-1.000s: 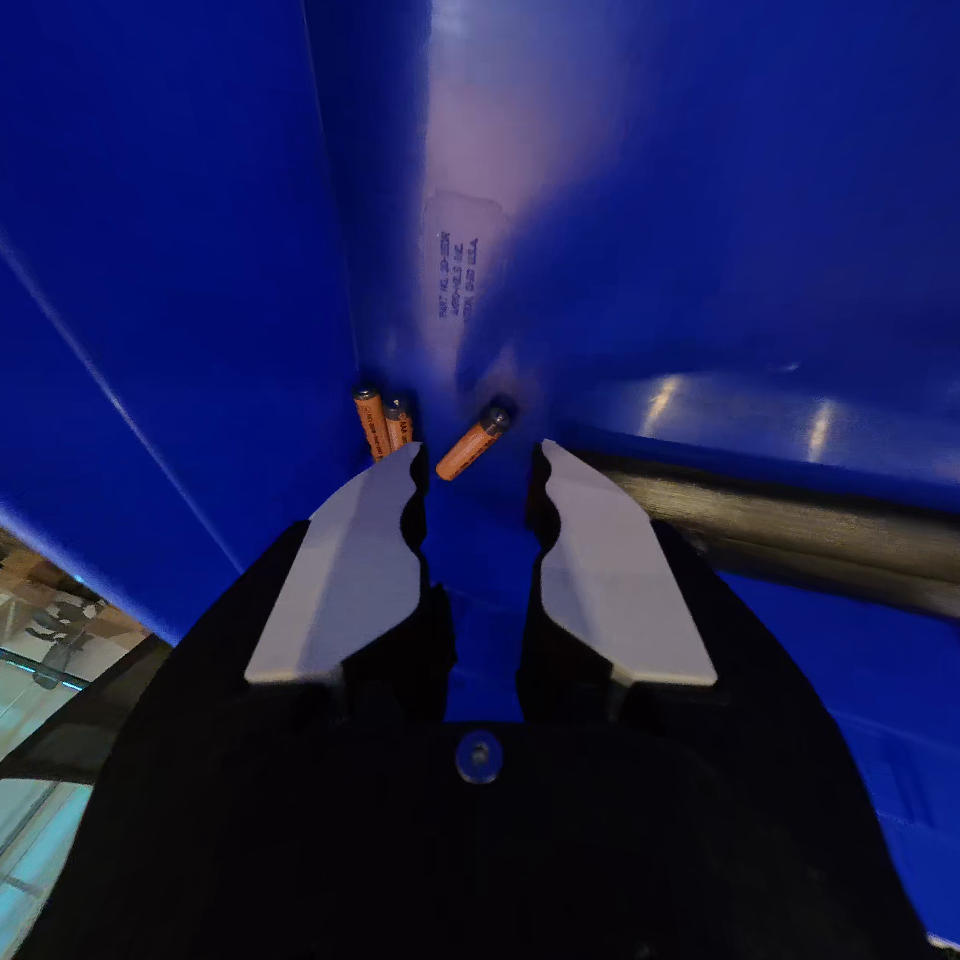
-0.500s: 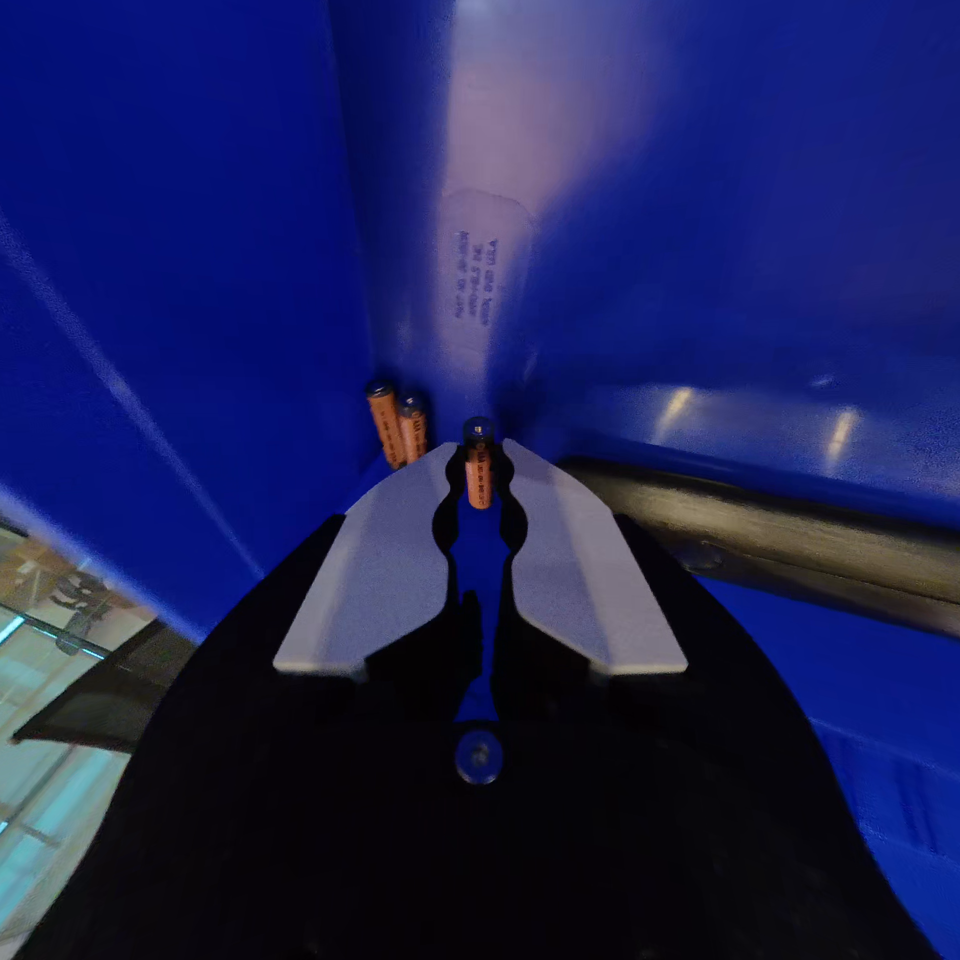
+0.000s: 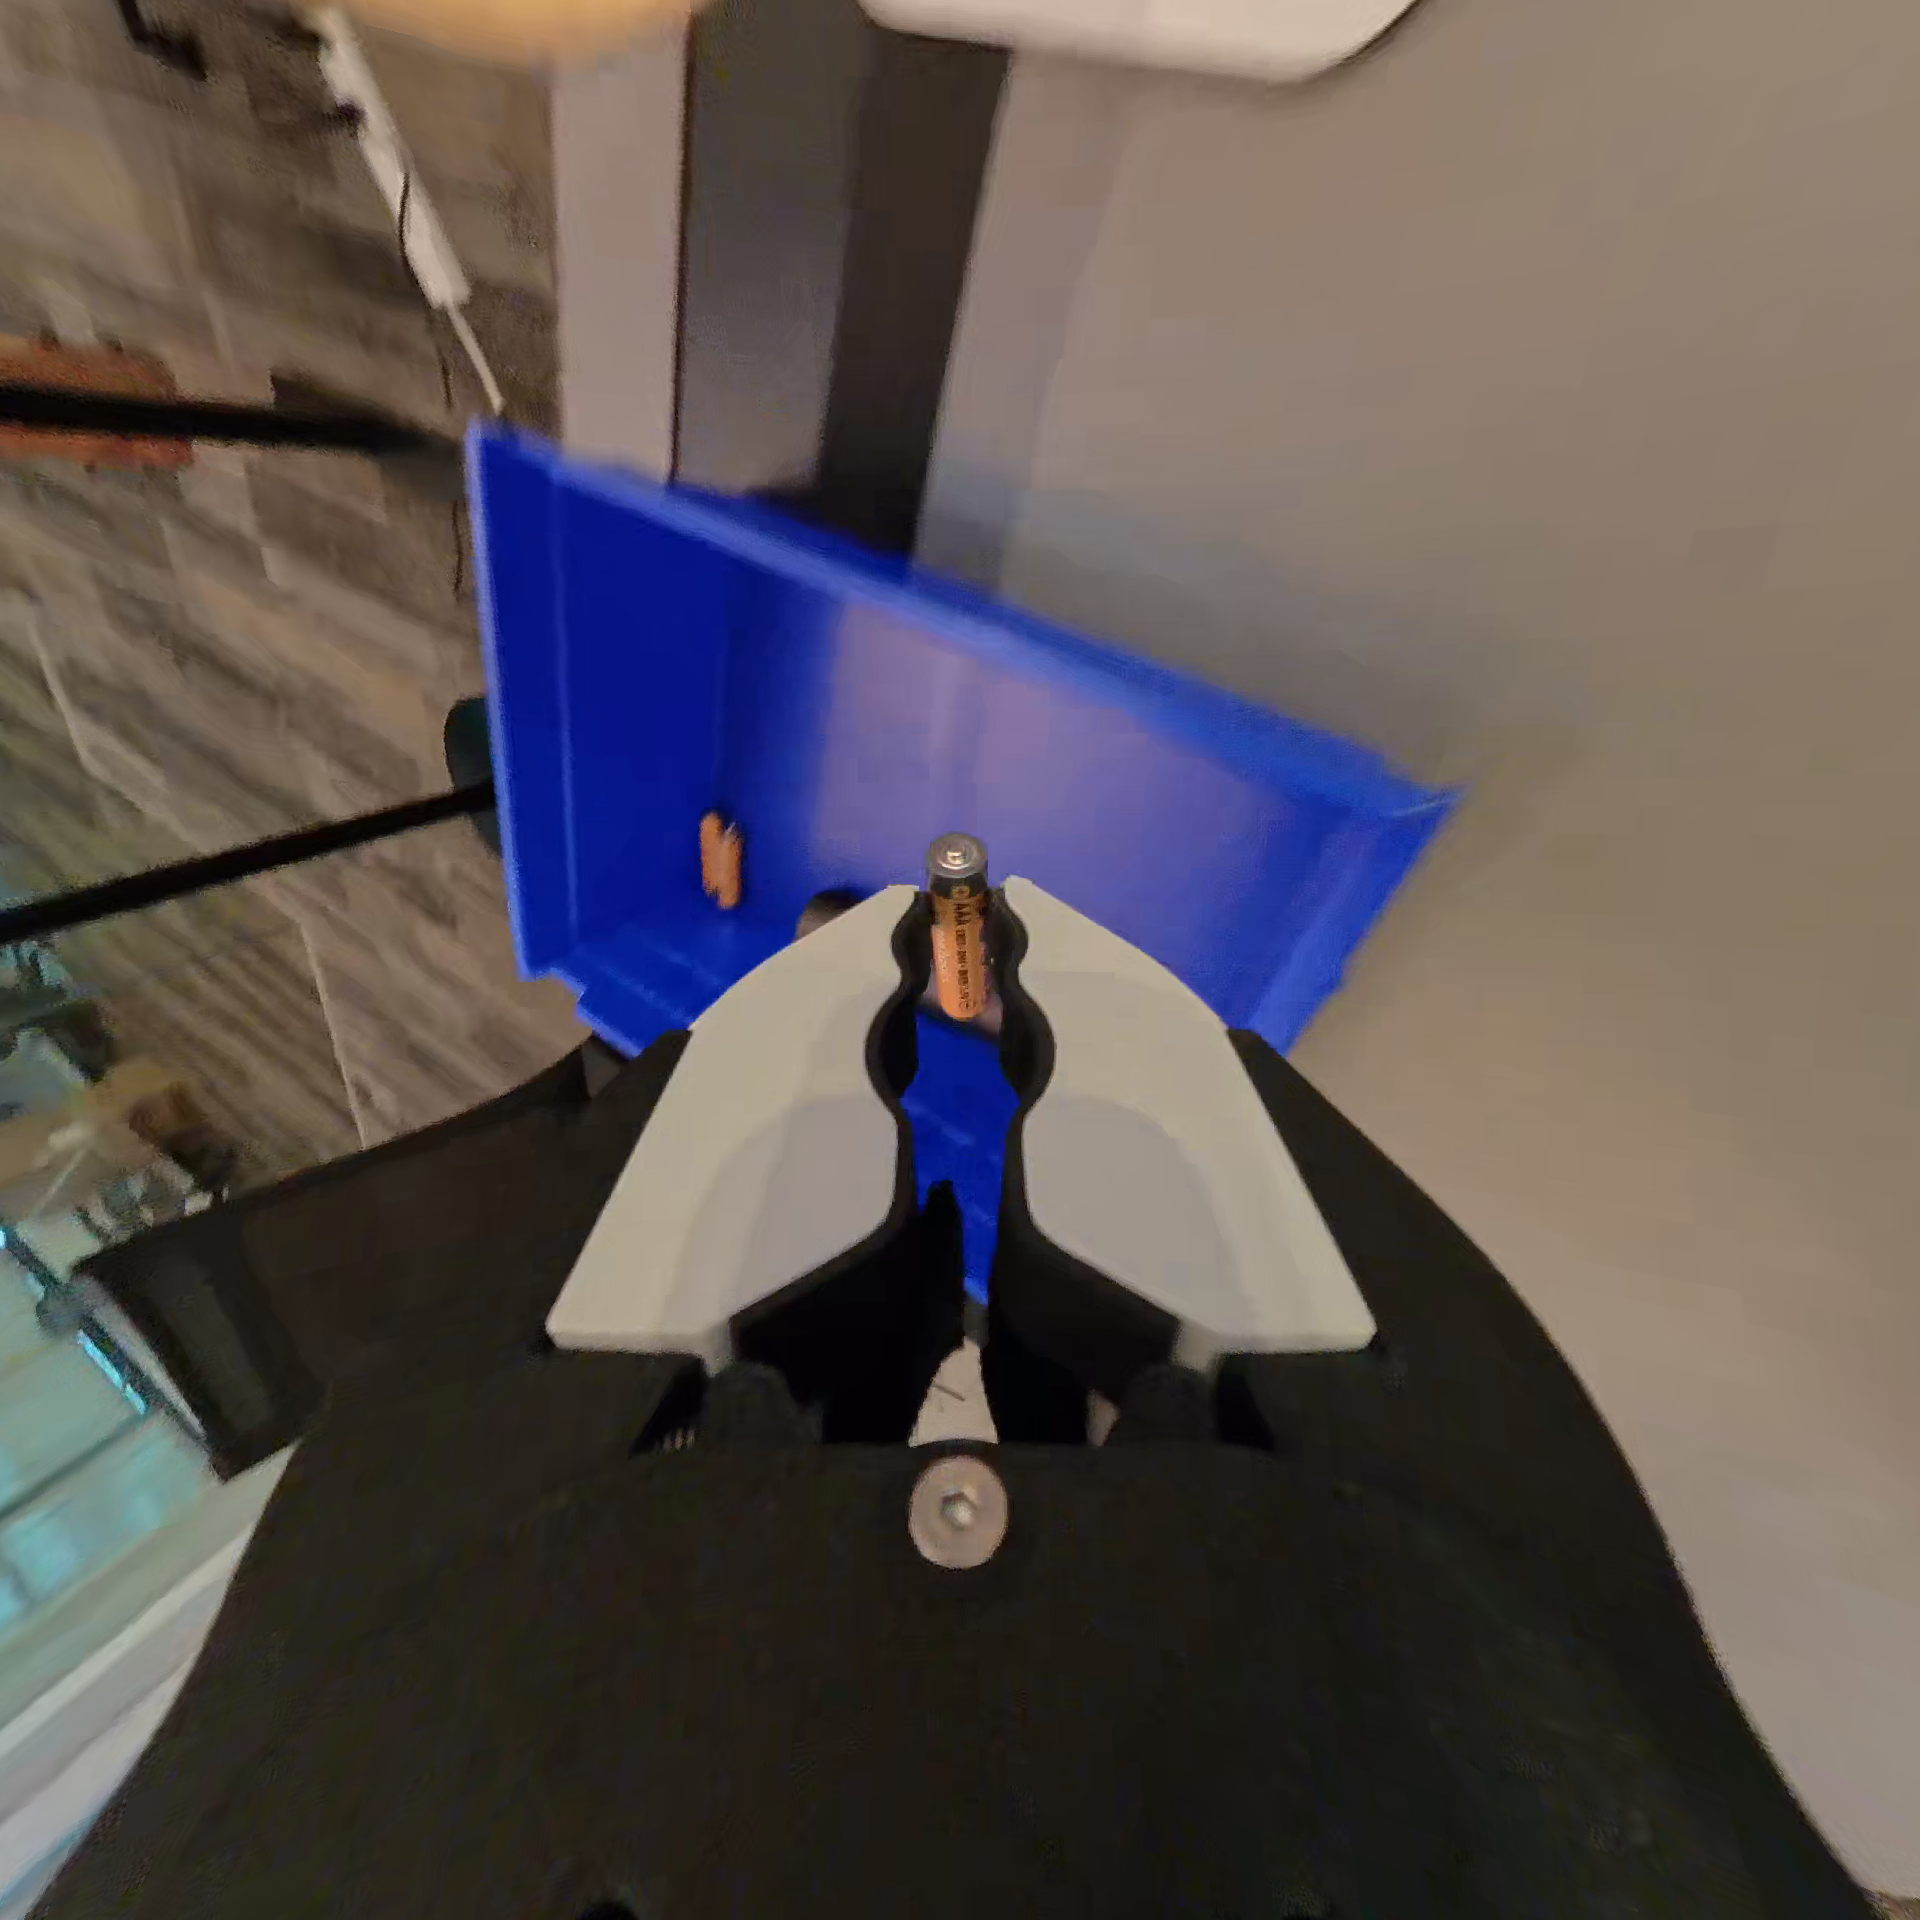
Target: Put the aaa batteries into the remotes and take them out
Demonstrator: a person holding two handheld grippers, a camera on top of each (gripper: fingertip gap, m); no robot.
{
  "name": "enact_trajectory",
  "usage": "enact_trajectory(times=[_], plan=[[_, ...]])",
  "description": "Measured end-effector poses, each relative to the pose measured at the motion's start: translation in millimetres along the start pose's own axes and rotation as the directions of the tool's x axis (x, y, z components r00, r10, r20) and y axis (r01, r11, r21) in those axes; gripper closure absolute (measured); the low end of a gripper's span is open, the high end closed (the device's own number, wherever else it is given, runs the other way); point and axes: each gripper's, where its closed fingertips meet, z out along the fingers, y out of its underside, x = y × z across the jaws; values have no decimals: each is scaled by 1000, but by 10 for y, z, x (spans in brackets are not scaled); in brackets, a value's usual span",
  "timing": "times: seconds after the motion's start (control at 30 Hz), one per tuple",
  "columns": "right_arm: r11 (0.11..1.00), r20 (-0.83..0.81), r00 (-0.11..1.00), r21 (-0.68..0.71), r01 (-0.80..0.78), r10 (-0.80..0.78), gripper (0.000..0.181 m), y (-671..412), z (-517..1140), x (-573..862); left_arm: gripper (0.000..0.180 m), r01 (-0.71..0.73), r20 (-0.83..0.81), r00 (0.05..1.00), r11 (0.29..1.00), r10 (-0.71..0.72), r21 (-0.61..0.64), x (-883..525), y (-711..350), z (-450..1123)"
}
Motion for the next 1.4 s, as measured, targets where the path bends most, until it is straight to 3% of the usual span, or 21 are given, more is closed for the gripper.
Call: enact_trajectory(times=[0.13,0.33,0.63,1.4], plan=[[1000,0,1000,4,-7,7,168,-4,-4,6,169,-55,-114,991,991,69,124,736,-679,-216],[1000,0,1000,6,-7,7,168,-7,-7,8,168,-101,-280,948,976,154,193,1586,-1414,-34],[1000,3,1000,10,-12,12,168,-10,-10,11,168,-95,-442,883,982,160,166,2229,-1888,352],[1000,11,1000,0,-8,8,168,2,2,-2,168,-36,-617,777,988,122,151,2651,-2143,522]])
